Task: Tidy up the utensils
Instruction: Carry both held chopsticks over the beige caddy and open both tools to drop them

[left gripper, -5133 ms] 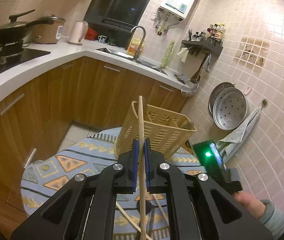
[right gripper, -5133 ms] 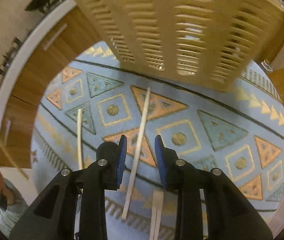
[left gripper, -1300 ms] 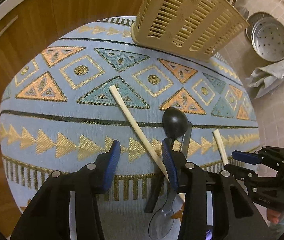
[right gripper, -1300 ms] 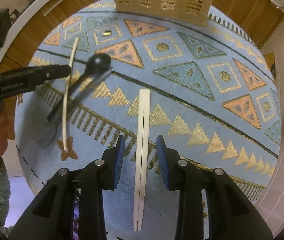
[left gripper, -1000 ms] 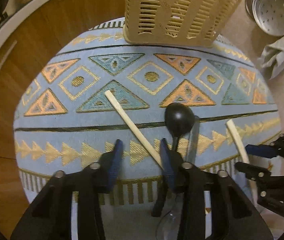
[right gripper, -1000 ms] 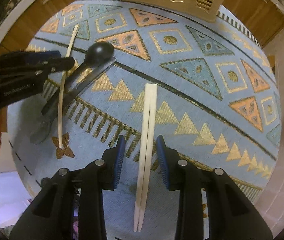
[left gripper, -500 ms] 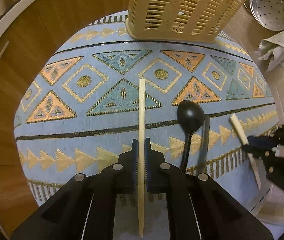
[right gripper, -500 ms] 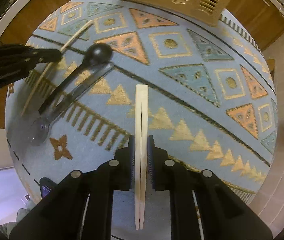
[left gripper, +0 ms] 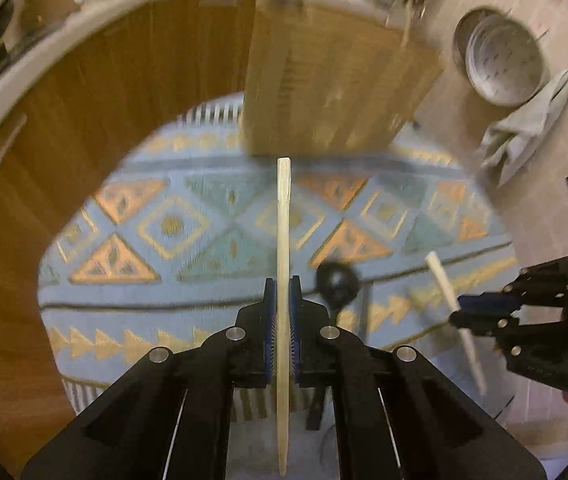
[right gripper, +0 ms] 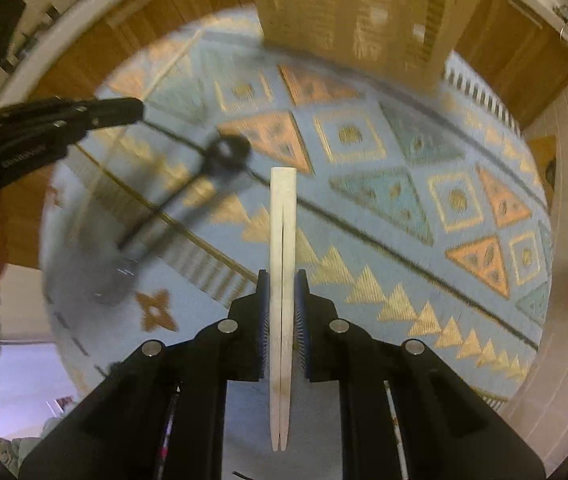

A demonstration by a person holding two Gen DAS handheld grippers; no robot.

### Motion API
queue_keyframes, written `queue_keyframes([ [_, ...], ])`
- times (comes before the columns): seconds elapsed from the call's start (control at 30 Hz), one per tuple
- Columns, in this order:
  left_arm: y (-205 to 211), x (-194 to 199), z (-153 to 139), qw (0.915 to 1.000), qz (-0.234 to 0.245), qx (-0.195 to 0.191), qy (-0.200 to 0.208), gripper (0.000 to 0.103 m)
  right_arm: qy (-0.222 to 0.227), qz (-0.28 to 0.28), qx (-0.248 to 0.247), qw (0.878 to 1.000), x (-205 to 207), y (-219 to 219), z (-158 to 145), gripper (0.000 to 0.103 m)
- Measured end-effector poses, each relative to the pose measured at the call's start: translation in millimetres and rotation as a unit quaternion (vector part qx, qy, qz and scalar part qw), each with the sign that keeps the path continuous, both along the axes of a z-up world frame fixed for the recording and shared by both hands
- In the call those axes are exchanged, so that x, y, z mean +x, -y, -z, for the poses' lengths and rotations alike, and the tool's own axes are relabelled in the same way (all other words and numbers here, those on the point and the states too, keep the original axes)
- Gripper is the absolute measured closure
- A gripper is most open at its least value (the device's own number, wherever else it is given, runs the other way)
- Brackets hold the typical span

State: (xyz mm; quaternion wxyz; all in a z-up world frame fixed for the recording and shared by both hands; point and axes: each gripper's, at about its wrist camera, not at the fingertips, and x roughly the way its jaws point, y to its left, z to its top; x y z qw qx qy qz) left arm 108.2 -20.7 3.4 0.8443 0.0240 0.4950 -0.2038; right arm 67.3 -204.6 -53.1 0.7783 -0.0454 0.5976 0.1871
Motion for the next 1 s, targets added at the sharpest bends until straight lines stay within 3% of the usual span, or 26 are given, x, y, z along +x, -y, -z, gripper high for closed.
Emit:
queue_keyframes([
  [0.13,-6,-12,-45,0.9969,-0.001,-0.047,0.063,0.099,0.062,0.000,0.049,0.997,-3,6,-39,0.092],
  [0.27,-7,-21,-90,0.9871,-0.010,-0.097,0.127,0.099,0.113,-0.004,0.095,0.989,-2,7,-74,0.092],
  [0.33,-4,-23,-107,0.9832,-0.021,-0.097,0.154,0.099,0.141,-0.005,0.114,0.983,1,8,-93,0.092],
  [0.43,4,-16,-135,0.9747,-0.028,-0.128,0.181,0.099,0.177,0.004,0.137,0.975,2,14,-112,0.092],
  [0.53,10,-8,-153,0.9643,-0.039,-0.152,0.213,0.099,0.239,0.026,0.153,0.959,7,28,-143,0.092],
  [0.6,14,-2,-167,0.9504,-0.045,-0.183,0.247,0.099,0.277,0.036,0.159,0.947,12,35,-161,0.092],
  [0.77,28,24,-177,0.9251,-0.065,-0.228,0.296,0.099,0.364,0.084,0.169,0.912,34,51,-192,0.092],
  [0.93,48,61,-168,0.9092,-0.074,-0.264,0.314,0.099,0.443,0.128,0.143,0.876,57,57,-205,0.092],
  [1.0,55,74,-161,0.9075,-0.081,-0.263,0.317,0.099,0.470,0.145,0.125,0.862,67,58,-205,0.092],
])
